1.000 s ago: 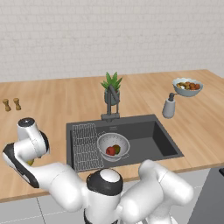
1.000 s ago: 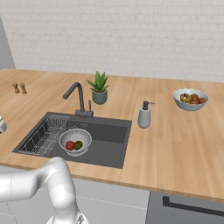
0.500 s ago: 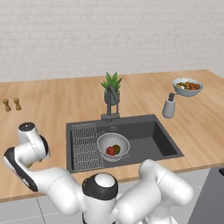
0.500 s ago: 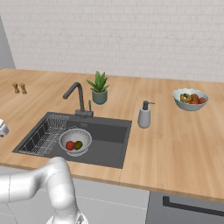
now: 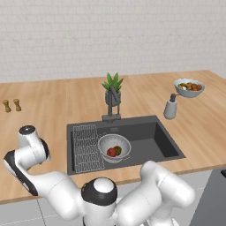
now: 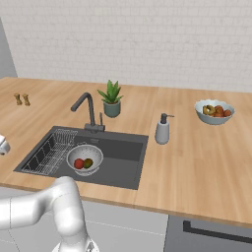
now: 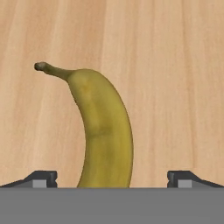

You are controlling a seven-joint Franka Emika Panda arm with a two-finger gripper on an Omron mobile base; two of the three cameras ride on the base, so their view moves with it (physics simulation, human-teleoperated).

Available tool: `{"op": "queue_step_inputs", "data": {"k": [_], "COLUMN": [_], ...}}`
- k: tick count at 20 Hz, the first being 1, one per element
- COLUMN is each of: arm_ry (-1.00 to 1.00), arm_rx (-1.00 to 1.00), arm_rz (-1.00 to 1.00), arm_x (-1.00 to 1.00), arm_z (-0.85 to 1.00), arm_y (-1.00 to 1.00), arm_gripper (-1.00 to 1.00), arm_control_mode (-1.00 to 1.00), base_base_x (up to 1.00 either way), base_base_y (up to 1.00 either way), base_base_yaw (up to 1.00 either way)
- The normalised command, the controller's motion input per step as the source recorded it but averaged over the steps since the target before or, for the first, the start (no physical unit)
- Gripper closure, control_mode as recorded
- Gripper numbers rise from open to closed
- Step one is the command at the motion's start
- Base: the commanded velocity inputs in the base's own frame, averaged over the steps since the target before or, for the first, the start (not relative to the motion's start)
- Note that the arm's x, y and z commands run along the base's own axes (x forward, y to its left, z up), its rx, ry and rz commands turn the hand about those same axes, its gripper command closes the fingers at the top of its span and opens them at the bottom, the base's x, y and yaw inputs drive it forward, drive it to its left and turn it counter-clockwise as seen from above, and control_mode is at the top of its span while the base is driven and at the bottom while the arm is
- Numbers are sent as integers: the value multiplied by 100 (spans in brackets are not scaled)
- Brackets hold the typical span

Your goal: Put the colander in the sink, put the banana, apple, mango in the colander, and turn on the sink faucet and pour water over the colander.

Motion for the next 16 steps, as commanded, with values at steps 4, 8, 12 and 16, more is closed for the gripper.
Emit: {"op": "queue_step_inputs", "data": {"k": [4, 8, 12, 16], "arm_ry": [0, 0, -1, 0], "arm_rx": [0, 0, -1, 0], "arm_rz": [0, 0, 0, 0], "arm_x": [3, 0, 0, 0], "arm_z": [-10, -28, -9, 0], "arm_y": [11, 6, 4, 0], "arm_gripper": [-100, -100, -100, -100], "arm_control_mode": [-100, -100, -100, -100], "base_base_x": [0, 0, 0, 0], "base_base_y": [0, 0, 0, 0], "base_base_yaw": [0, 0, 0, 0]}}
